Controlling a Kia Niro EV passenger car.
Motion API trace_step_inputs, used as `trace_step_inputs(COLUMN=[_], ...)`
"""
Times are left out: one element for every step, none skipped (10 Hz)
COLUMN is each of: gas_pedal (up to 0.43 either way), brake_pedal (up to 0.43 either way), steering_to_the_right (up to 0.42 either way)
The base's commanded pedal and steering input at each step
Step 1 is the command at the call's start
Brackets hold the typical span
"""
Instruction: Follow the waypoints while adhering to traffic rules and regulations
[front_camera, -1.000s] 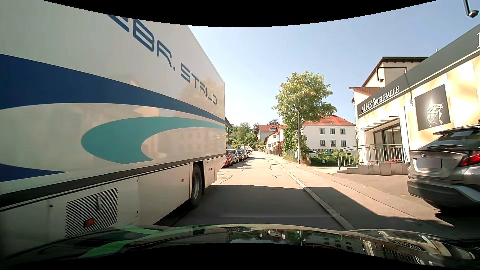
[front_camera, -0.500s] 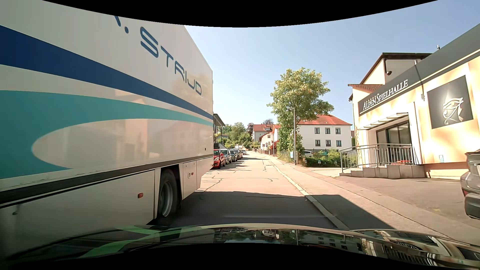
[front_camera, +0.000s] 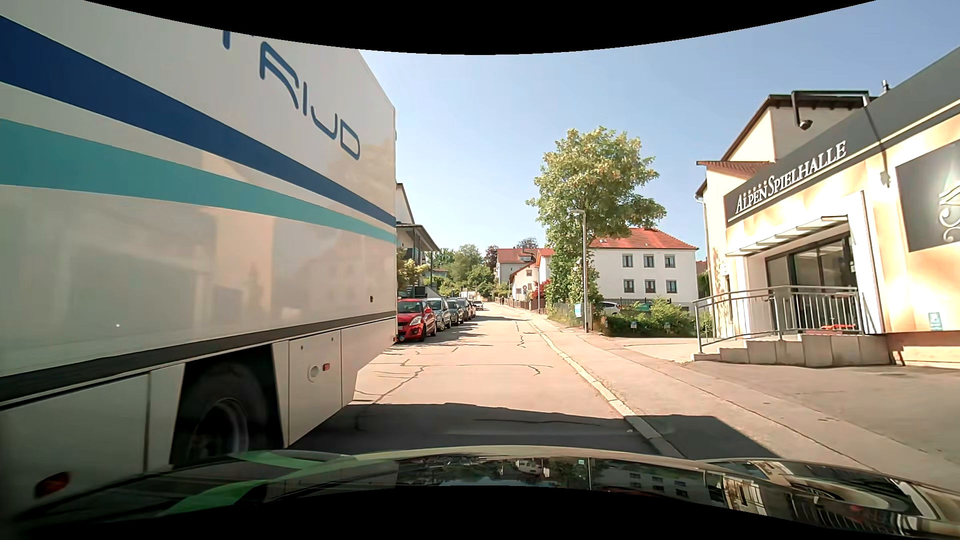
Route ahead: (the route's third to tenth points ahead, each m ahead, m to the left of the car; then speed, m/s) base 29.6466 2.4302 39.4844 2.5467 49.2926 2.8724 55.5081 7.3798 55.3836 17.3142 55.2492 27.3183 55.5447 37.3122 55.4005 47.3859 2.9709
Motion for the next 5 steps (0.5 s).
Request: trace_step_inputs(gas_pedal=[0.280, 0.280, 0.280, 0.280, 0.280], brake_pedal=[0.000, 0.000, 0.000, 0.000, 0.000], steering_to_the_right=[0.024, 0.024, 0.024, 0.024, 0.024])
